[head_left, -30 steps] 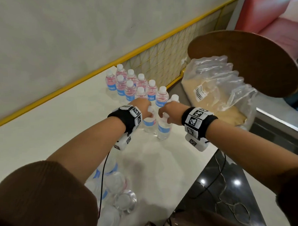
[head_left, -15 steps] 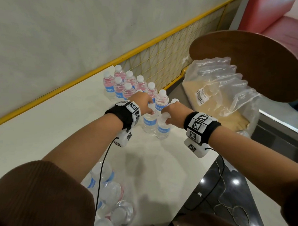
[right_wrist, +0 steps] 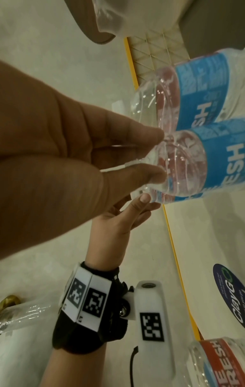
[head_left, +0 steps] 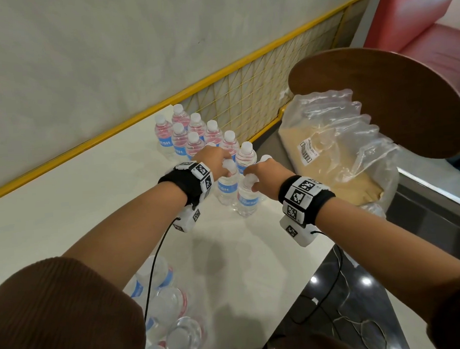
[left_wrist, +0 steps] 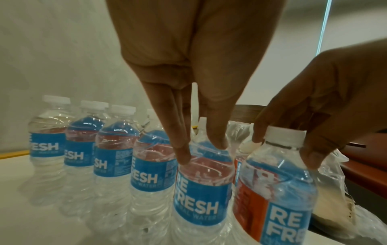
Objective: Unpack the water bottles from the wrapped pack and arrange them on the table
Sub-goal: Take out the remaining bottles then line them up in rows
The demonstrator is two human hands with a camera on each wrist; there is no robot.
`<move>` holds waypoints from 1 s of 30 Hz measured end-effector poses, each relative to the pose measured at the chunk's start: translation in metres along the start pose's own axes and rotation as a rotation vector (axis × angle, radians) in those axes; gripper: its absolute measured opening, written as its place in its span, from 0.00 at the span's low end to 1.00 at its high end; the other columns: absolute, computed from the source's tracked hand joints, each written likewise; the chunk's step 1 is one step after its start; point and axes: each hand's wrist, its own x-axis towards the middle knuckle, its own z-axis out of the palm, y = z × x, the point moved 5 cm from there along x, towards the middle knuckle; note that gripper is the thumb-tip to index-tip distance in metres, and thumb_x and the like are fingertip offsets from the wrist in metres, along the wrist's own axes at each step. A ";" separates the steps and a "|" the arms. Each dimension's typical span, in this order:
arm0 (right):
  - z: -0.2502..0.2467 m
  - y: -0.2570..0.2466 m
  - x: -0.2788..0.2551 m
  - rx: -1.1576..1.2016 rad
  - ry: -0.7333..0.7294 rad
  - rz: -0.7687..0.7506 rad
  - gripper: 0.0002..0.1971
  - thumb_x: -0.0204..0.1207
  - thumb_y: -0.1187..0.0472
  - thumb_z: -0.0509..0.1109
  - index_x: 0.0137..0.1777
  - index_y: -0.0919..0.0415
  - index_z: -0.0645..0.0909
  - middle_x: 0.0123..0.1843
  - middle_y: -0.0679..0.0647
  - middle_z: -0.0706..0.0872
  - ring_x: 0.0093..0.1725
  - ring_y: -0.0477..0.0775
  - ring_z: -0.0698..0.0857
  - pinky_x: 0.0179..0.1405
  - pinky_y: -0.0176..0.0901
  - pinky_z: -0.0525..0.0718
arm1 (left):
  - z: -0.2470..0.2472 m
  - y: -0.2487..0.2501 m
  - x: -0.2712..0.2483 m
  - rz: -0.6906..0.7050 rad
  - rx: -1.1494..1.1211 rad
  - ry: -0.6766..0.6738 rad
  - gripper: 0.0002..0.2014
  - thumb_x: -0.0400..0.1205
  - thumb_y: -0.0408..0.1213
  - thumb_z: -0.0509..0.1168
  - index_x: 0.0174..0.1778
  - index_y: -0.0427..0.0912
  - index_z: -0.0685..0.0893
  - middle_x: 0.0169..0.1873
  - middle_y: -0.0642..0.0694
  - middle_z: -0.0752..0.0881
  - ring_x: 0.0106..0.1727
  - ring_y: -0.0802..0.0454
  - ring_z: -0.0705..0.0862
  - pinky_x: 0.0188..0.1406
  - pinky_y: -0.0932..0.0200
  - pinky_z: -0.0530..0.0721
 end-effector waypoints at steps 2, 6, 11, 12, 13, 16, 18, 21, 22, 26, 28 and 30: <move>-0.001 -0.003 0.000 -0.008 0.008 -0.004 0.19 0.77 0.65 0.66 0.68 0.57 0.78 0.57 0.62 0.82 0.61 0.62 0.78 0.49 0.43 0.76 | -0.001 0.001 0.000 -0.001 -0.003 -0.010 0.17 0.77 0.39 0.70 0.61 0.39 0.84 0.53 0.37 0.86 0.57 0.40 0.83 0.54 0.53 0.78; -0.002 -0.008 0.003 -0.029 0.018 -0.006 0.17 0.78 0.66 0.64 0.66 0.58 0.79 0.56 0.61 0.83 0.56 0.60 0.75 0.48 0.44 0.75 | -0.005 0.001 0.000 -0.020 -0.038 -0.003 0.12 0.76 0.36 0.68 0.53 0.35 0.86 0.46 0.37 0.86 0.50 0.41 0.82 0.45 0.56 0.75; -0.007 -0.013 0.004 -0.060 0.016 -0.023 0.14 0.79 0.66 0.61 0.63 0.60 0.80 0.56 0.59 0.83 0.50 0.58 0.74 0.47 0.41 0.70 | -0.005 0.002 0.002 -0.026 -0.023 -0.010 0.08 0.76 0.35 0.66 0.45 0.34 0.85 0.37 0.40 0.81 0.42 0.45 0.78 0.41 0.58 0.70; -0.008 -0.013 0.003 -0.064 0.013 -0.028 0.15 0.79 0.66 0.62 0.64 0.60 0.79 0.56 0.60 0.83 0.53 0.60 0.77 0.47 0.41 0.70 | -0.006 0.003 0.002 -0.021 -0.018 -0.011 0.07 0.76 0.35 0.66 0.44 0.34 0.85 0.37 0.41 0.81 0.42 0.44 0.78 0.42 0.57 0.70; -0.008 -0.014 0.003 -0.066 0.012 -0.027 0.15 0.79 0.65 0.63 0.64 0.60 0.79 0.57 0.60 0.83 0.57 0.61 0.78 0.47 0.41 0.71 | -0.006 0.004 0.002 -0.016 -0.012 -0.012 0.06 0.76 0.35 0.66 0.44 0.35 0.84 0.37 0.41 0.80 0.42 0.45 0.78 0.42 0.57 0.70; -0.007 -0.014 0.004 -0.063 0.009 0.001 0.15 0.77 0.63 0.66 0.64 0.59 0.79 0.55 0.59 0.83 0.59 0.61 0.80 0.45 0.41 0.72 | -0.008 0.004 0.003 -0.004 0.001 -0.018 0.05 0.78 0.36 0.65 0.42 0.38 0.82 0.37 0.41 0.79 0.42 0.45 0.77 0.42 0.56 0.70; -0.007 -0.014 0.005 -0.066 0.009 0.024 0.15 0.77 0.62 0.66 0.63 0.60 0.79 0.50 0.58 0.81 0.58 0.60 0.80 0.45 0.42 0.72 | -0.009 0.003 0.004 -0.002 -0.003 -0.022 0.05 0.77 0.36 0.66 0.40 0.38 0.81 0.35 0.42 0.79 0.42 0.44 0.77 0.41 0.57 0.69; -0.008 -0.016 0.005 -0.063 0.031 0.044 0.14 0.78 0.62 0.65 0.63 0.61 0.80 0.45 0.55 0.76 0.57 0.60 0.80 0.44 0.42 0.72 | -0.010 0.003 0.004 -0.007 0.012 -0.037 0.04 0.77 0.36 0.66 0.40 0.38 0.82 0.34 0.43 0.79 0.41 0.45 0.77 0.41 0.56 0.69; -0.008 -0.017 0.004 -0.068 0.037 0.045 0.14 0.78 0.61 0.65 0.63 0.61 0.80 0.45 0.56 0.77 0.57 0.60 0.80 0.44 0.42 0.72 | -0.010 0.003 0.005 -0.010 0.015 -0.041 0.05 0.77 0.36 0.66 0.42 0.38 0.83 0.36 0.42 0.79 0.42 0.45 0.77 0.41 0.56 0.69; -0.007 -0.017 0.005 -0.055 0.050 0.054 0.14 0.78 0.60 0.65 0.62 0.62 0.80 0.49 0.58 0.79 0.58 0.61 0.79 0.45 0.42 0.72 | -0.012 0.005 0.005 -0.002 0.015 -0.065 0.10 0.78 0.35 0.66 0.52 0.35 0.86 0.40 0.43 0.79 0.49 0.41 0.81 0.43 0.57 0.69; -0.006 -0.018 0.005 -0.059 0.048 0.062 0.14 0.78 0.60 0.65 0.62 0.63 0.79 0.50 0.58 0.80 0.58 0.61 0.79 0.44 0.43 0.72 | -0.013 0.006 0.003 0.007 0.018 -0.065 0.10 0.78 0.35 0.66 0.53 0.35 0.85 0.41 0.42 0.81 0.53 0.40 0.83 0.43 0.57 0.69; -0.006 -0.019 0.006 -0.066 0.042 0.067 0.15 0.79 0.60 0.65 0.64 0.63 0.78 0.54 0.60 0.81 0.58 0.62 0.79 0.44 0.43 0.73 | -0.012 0.007 0.002 0.011 0.020 -0.055 0.11 0.77 0.35 0.67 0.54 0.36 0.85 0.46 0.39 0.85 0.54 0.40 0.83 0.44 0.57 0.71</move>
